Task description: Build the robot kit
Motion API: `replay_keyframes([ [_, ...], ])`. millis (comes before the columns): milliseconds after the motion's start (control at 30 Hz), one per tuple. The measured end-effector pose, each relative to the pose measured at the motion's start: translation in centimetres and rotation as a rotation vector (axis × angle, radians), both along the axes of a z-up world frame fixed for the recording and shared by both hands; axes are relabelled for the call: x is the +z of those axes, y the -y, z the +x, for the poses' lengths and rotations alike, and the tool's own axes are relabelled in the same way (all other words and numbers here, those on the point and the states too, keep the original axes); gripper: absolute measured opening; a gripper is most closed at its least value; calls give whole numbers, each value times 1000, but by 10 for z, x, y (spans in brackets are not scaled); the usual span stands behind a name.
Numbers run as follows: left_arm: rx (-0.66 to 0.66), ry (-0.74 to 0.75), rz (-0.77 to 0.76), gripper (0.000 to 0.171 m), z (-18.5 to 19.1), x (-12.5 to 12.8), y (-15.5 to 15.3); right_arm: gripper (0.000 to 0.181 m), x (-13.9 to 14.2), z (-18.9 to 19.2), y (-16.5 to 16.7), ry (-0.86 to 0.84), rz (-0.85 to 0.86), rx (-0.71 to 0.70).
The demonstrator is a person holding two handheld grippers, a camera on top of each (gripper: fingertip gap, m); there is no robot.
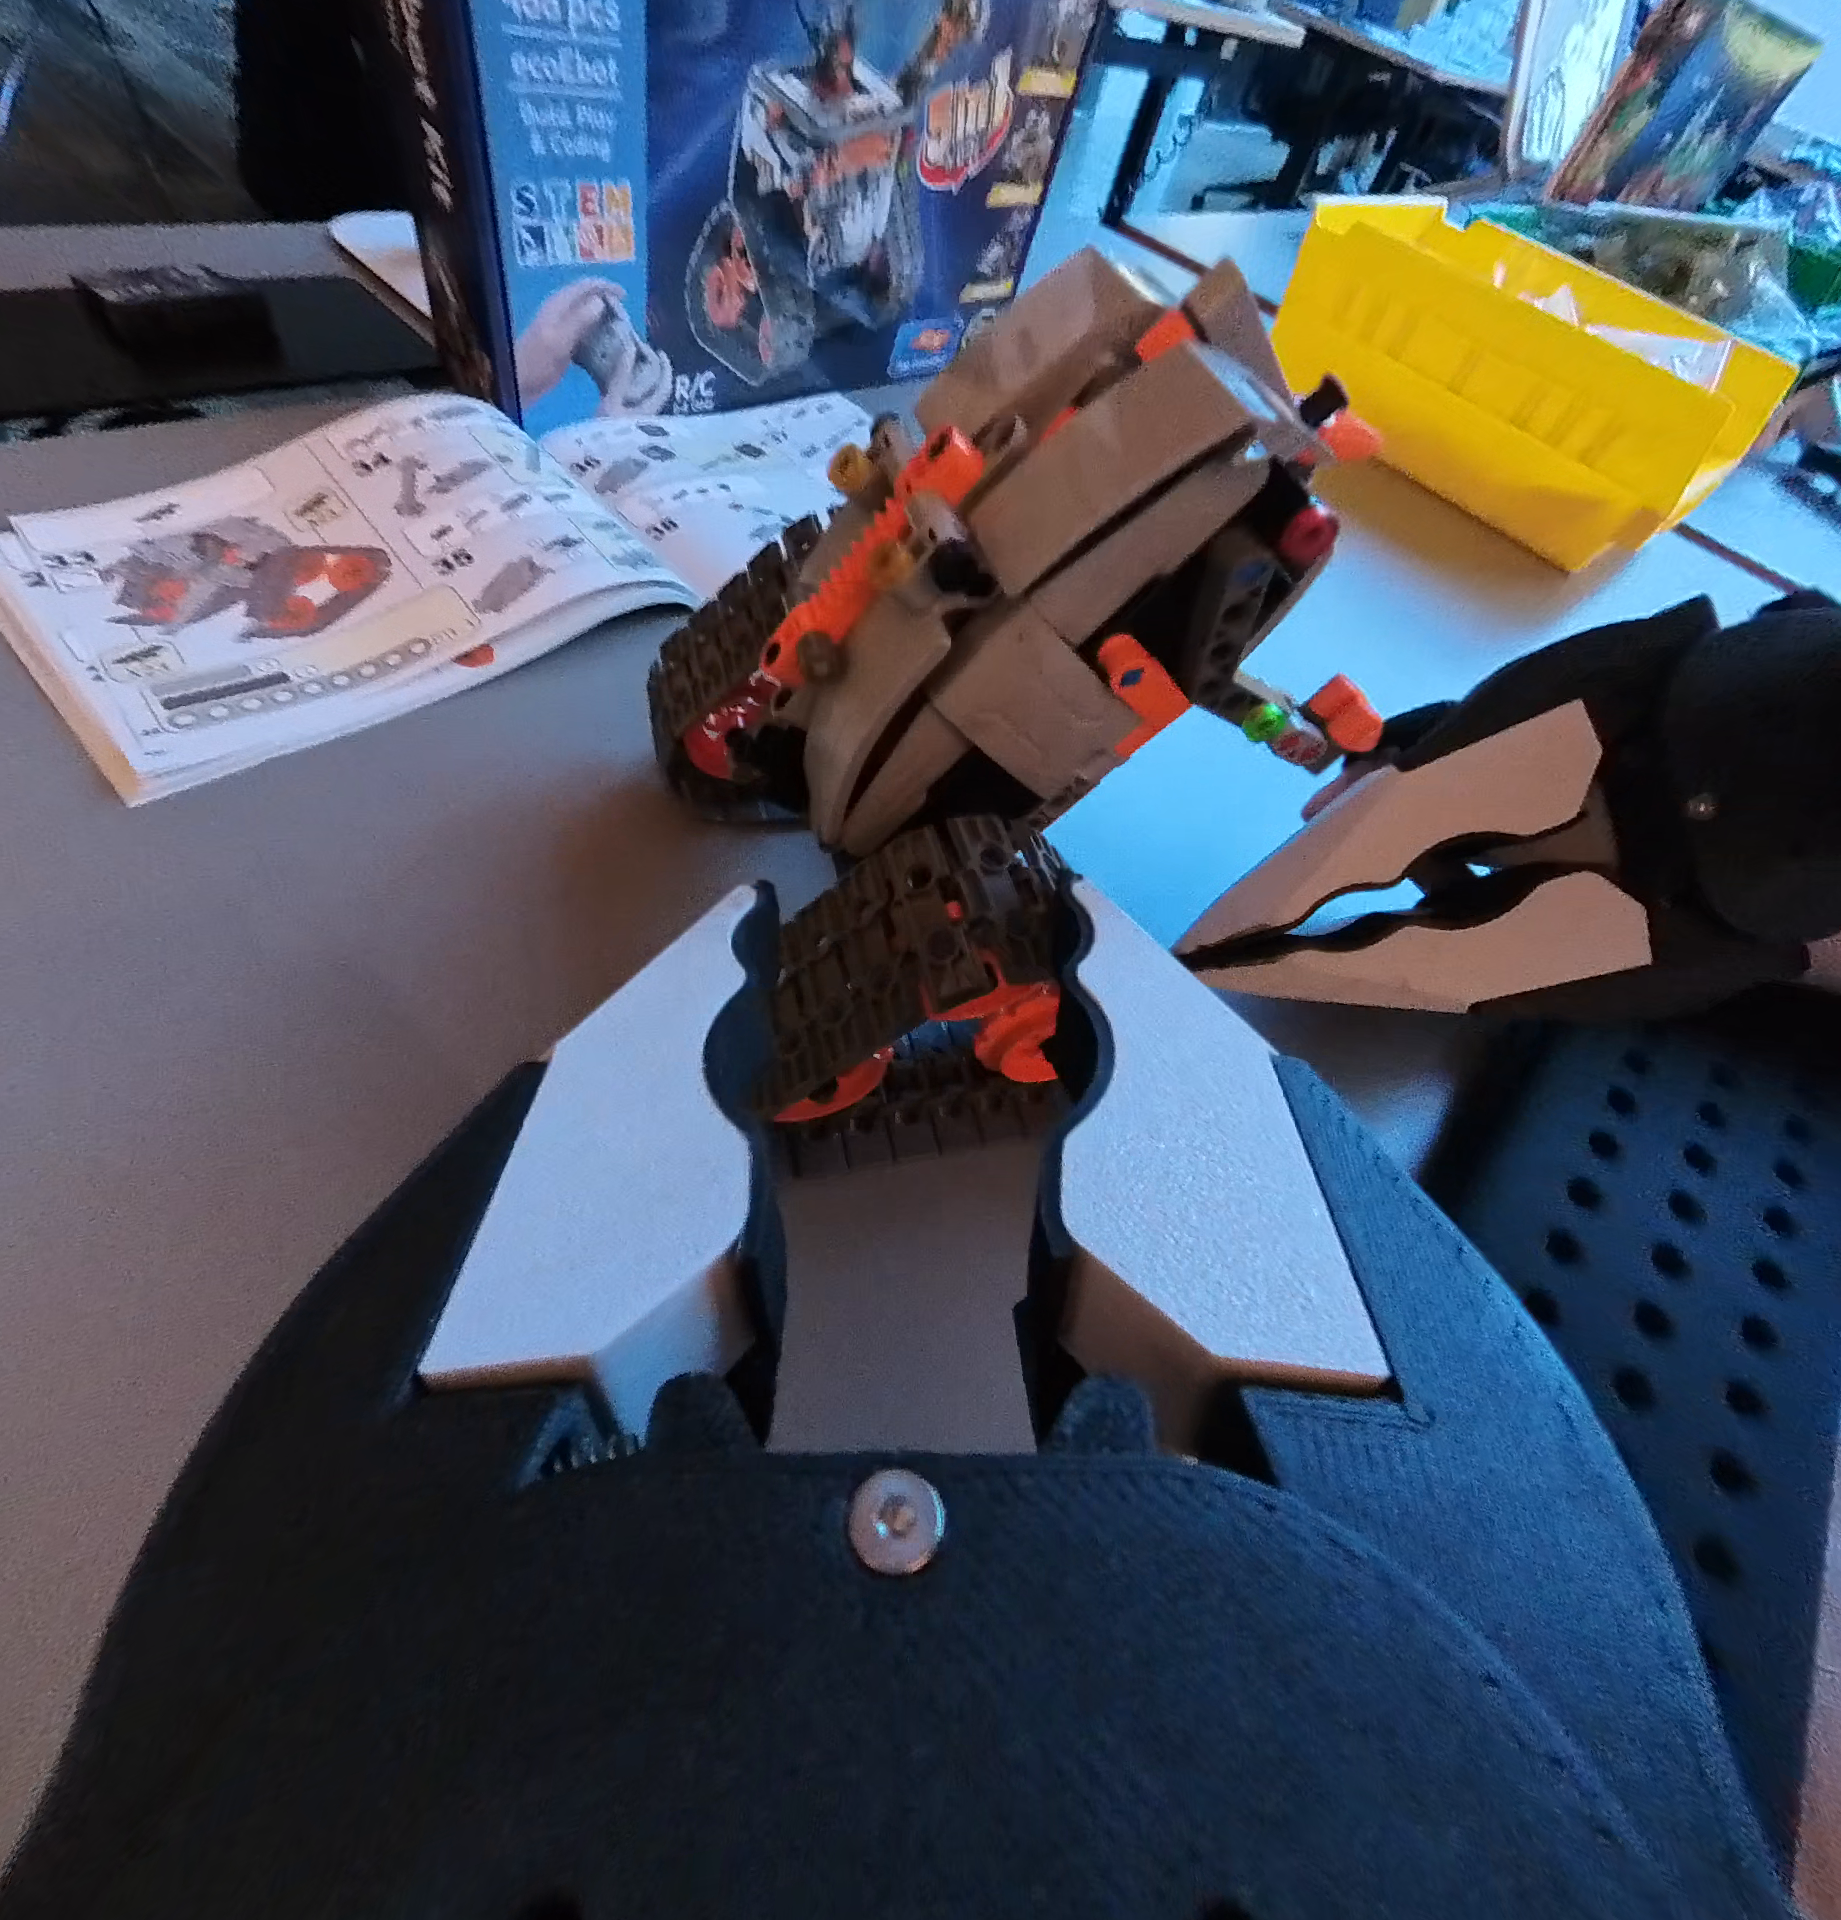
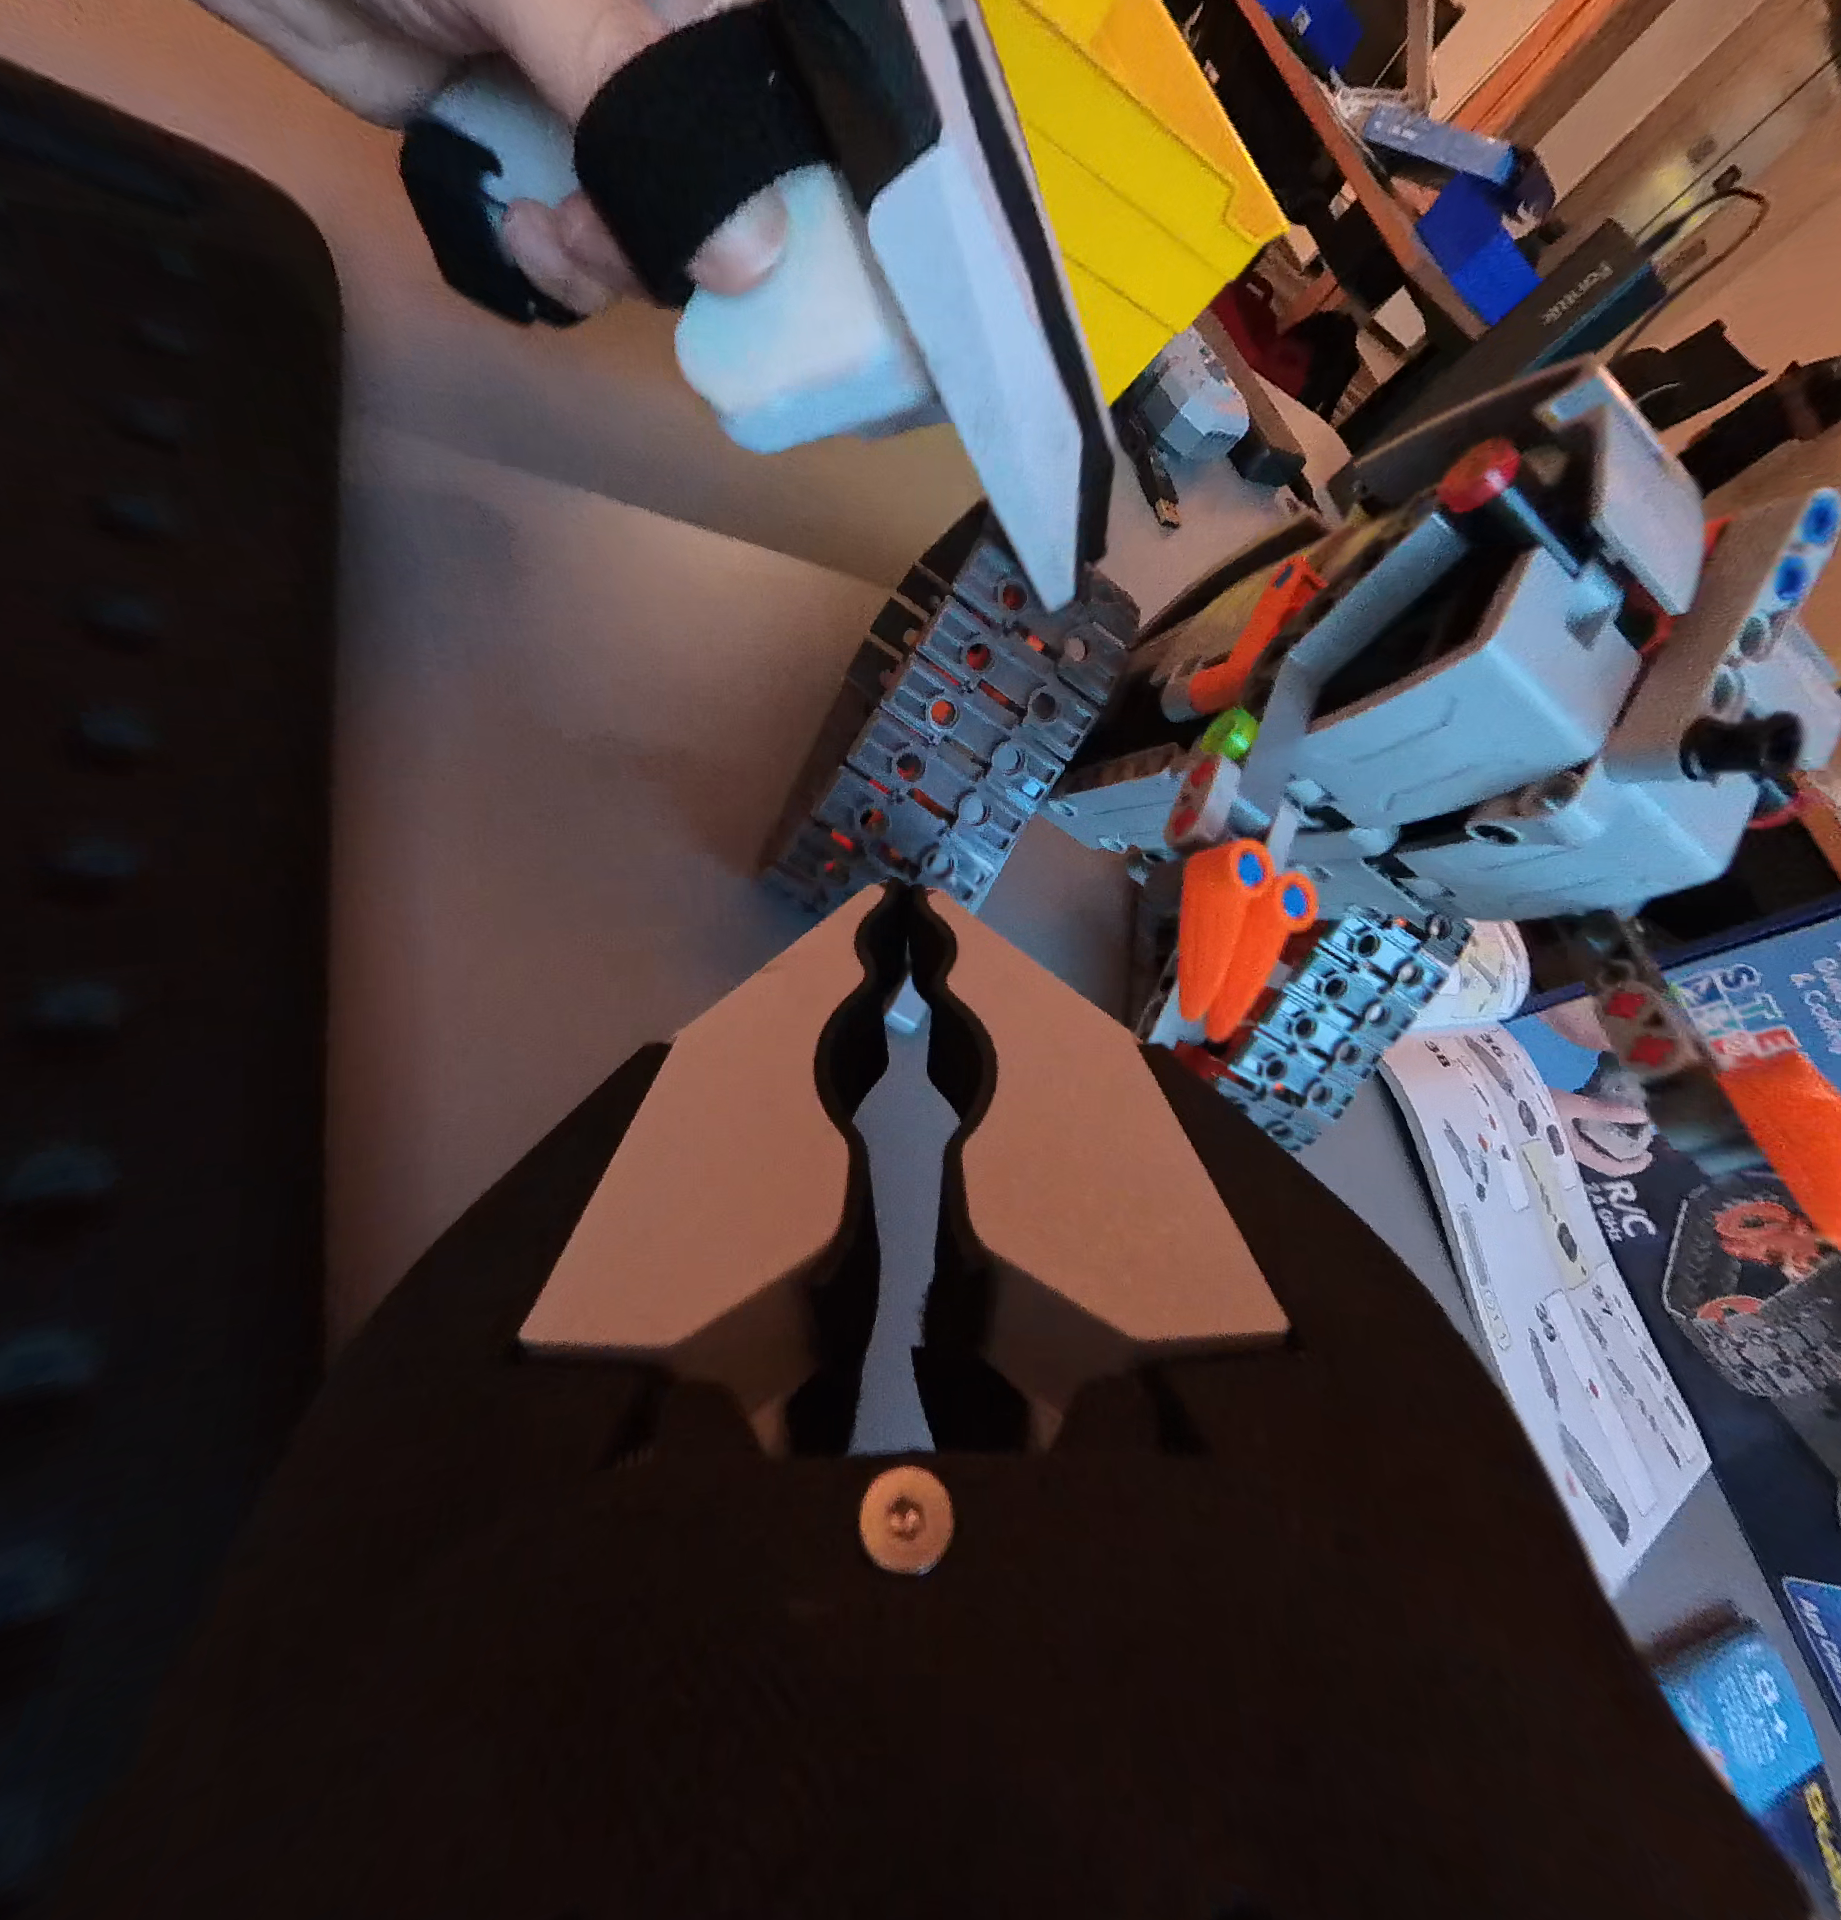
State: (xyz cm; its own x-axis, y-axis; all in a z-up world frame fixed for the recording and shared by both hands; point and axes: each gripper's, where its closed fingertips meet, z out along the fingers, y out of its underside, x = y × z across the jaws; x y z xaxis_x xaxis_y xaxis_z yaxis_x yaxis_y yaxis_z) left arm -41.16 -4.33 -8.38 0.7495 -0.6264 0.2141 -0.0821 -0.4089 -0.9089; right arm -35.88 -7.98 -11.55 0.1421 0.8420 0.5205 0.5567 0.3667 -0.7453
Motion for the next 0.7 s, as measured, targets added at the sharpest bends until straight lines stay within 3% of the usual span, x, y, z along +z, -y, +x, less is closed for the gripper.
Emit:
replay_keyframes([
  [67,-30,31,-7,40,6,-1,3,0,0,-6,0,-21,-17,5],
  [167,-30,79,-23,38,7,-1,3,0,-5,-11,-2,-3,-23,7],
  [267,-33,95,-28,38,7,-2,4,0,11,-8,2,-77,18,11],
  [333,-28,93,-14,38,8,-2,4,0,-10,-10,1,18,-49,5],
  [433,-20,102,-18,38,7,-2,3,0,-2,-10,0,-21,-23,-3],
  [500,-8,103,-11,38,6,-2,2,0,-15,-7,-3,33,-75,-24],
  [633,-24,90,-25,38,4,-1,7,0,10,11,-3,-115,-125,-66],
  [700,-66,46,-1,45,-3,0,12,14,7,21,-2,-117,-162,-92],
])
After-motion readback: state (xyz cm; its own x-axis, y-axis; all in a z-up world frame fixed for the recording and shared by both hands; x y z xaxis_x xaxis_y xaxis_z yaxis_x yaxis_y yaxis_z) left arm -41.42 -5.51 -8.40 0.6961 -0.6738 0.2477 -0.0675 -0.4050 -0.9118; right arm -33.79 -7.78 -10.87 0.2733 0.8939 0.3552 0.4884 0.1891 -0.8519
